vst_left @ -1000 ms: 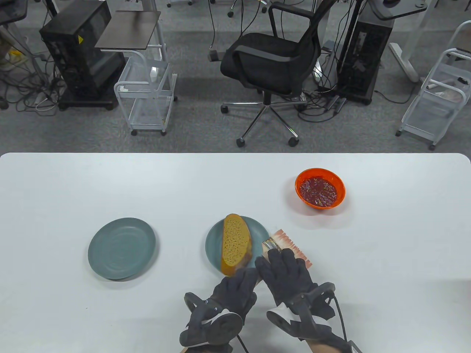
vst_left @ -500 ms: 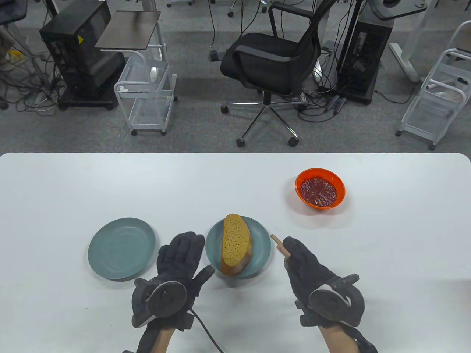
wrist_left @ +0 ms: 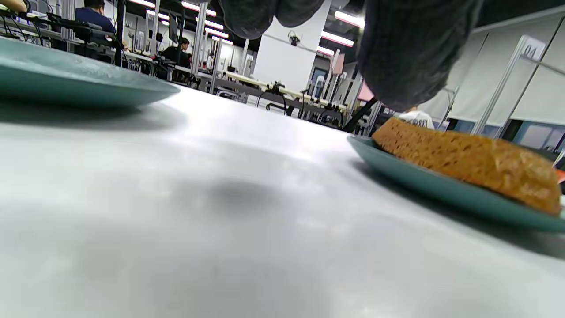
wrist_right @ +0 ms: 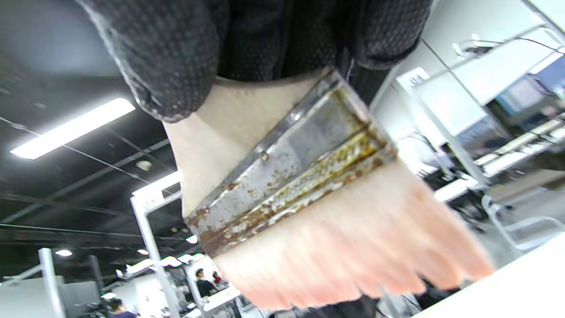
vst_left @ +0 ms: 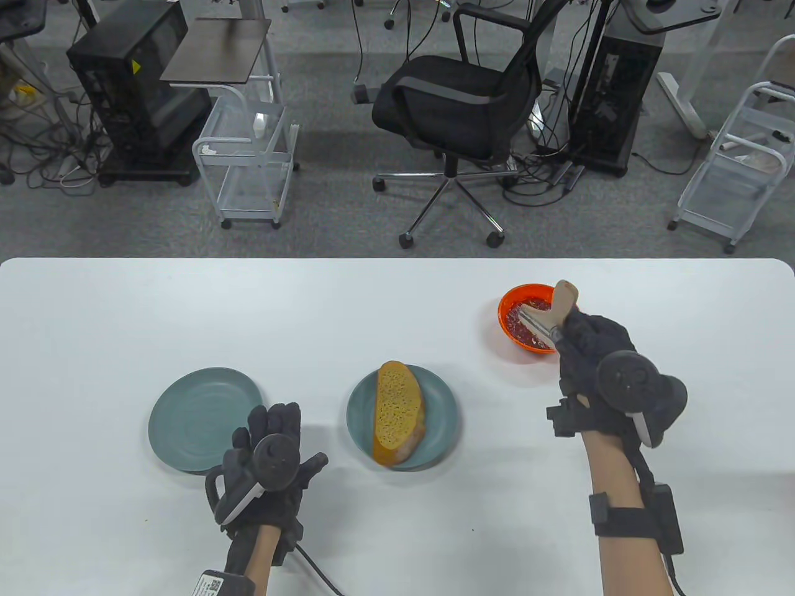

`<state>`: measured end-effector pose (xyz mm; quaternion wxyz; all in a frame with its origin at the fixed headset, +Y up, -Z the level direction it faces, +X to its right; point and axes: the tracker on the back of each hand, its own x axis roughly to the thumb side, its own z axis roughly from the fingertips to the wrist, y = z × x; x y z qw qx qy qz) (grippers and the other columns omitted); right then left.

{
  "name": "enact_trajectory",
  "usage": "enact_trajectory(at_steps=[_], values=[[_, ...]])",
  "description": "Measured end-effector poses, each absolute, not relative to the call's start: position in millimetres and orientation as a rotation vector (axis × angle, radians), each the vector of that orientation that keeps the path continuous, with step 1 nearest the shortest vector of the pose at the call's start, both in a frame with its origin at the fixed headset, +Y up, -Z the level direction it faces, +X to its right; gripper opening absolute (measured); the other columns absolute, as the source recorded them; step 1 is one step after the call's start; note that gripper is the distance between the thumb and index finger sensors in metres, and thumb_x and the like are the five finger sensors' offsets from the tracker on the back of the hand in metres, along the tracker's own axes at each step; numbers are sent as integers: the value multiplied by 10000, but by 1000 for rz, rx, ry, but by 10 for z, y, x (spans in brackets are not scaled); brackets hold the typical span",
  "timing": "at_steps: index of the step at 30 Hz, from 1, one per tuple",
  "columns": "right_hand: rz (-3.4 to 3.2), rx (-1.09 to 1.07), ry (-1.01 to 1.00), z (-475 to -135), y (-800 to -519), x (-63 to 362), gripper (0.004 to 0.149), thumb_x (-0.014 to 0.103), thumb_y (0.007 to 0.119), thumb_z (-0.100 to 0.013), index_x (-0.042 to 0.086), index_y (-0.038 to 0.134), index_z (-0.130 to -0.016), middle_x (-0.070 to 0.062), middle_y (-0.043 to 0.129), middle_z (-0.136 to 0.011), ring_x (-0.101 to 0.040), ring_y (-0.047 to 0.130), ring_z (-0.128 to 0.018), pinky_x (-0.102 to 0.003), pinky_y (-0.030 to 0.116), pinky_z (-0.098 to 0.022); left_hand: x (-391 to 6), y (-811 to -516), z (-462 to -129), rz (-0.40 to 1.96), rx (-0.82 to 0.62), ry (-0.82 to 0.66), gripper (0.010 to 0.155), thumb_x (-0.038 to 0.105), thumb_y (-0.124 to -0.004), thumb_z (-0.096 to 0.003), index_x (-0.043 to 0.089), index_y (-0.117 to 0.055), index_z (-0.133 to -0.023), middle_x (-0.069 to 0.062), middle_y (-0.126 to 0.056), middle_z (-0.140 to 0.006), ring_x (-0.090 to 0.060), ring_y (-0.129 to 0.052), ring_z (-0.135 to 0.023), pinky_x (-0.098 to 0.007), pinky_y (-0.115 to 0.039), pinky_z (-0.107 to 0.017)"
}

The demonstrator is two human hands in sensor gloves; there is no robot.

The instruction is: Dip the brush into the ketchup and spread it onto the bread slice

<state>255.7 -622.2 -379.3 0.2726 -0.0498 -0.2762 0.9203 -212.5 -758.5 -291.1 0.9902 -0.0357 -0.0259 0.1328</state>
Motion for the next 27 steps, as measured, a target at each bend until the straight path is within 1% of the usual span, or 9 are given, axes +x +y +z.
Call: enact_trajectory(at_steps=[3, 5, 7, 11, 13, 16, 19, 21, 27], values=[[2420, -201, -690, -4084, -6278, 2622, 422, 349, 868, -487, 293, 849, -905, -54, 910, -841, -309, 879, -694, -442, 730, -516, -2124, -7625, -2949, 275, -99, -40, 864, 538, -818, -564, 131, -351, -1166, -182, -390, -1209, -472, -262, -1109, -650, -245, -703], [2410, -243, -676, -4280, -6335, 2649, 429, 346, 877, -486, 264, 855, -906, -72, 931, -817, -289, 944, -620, -402, 812, -442, -2107, -7629, -2960, 276, -96, -41, 858, 537, -818, -565, 129, -361, -1165, -182, -400, -1208, -475, -270, -1107, -649, -250, -703], [2425, -287, -664, -4481, -6409, 2650, 439, 347, 881, -486, 232, 856, -909, -91, 951, -789, -280, 996, -577, -359, 876, -384, -2076, -7635, -2972, 275, -103, -50, 852, 536, -815, -567, 127, -368, -1166, -183, -407, -1207, -473, -273, -1107, -649, -252, -701], [2549, -342, -670, -4769, -6517, 2604, 433, 342, 916, -471, 204, 883, -880, -106, 980, -754, -273, 1085, -542, -335, 973, -342, -2047, -7664, -2978, 260, -108, -62, 845, 537, -811, -569, 131, -371, -1165, -180, -417, -1206, -470, -278, -1107, -647, -259, -702], [2604, -367, -635, -4911, -6586, 2574, 436, 323, 923, -472, 168, 883, -877, -138, 983, -746, -294, 1097, -540, -354, 989, -349, -2062, -7680, -2983, 273, -114, -58, 842, 534, -810, -571, 130, -371, -1165, -180, -415, -1206, -470, -275, -1106, -646, -257, -702], [2683, -404, -585, -5018, -6683, 2557, 443, 307, 914, -480, 119, 878, -880, -171, 981, -734, -312, 1104, -523, -358, 995, -338, -2095, -7692, -2991, 293, -118, -47, 841, 533, -807, -572, 130, -368, -1165, -182, -410, -1207, -469, -268, -1106, -643, -253, -704], [2707, -427, -561, -5045, -6773, 2580, 445, 308, 918, -475, 103, 885, -869, -178, 992, -713, -307, 1117, -498, -344, 1008, -315, -2120, -7703, -3000, 293, -123, -43, 844, 532, -807, -573, 125, -365, -1166, -185, -406, -1207, -472, -265, -1105, -641, -251, -704], [2682, -421, -562, -5046, -6835, 2589, 442, 297, 926, -471, 96, 891, -863, -189, 991, -711, -321, 1118, -493, -356, 1008, -311, -2143, -7710, -3004, 291, -122, -37, 841, 533, -806, -574, 126, -366, -1165, -184, -408, -1207, -470, -265, -1105, -640, -253, -705], [2687, -420, -557, -5059, -6894, 2514, 444, 288, 924, -472, 83, 887, -864, -201, 987, -710, -331, 1120, -494, -359, 1013, -308, -2173, -7726, -3009, 305, -127, -32, 840, 534, -803, -574, 125, -368, -1165, -185, -409, -1206, -471, -266, -1103, -637, -253, -704]])
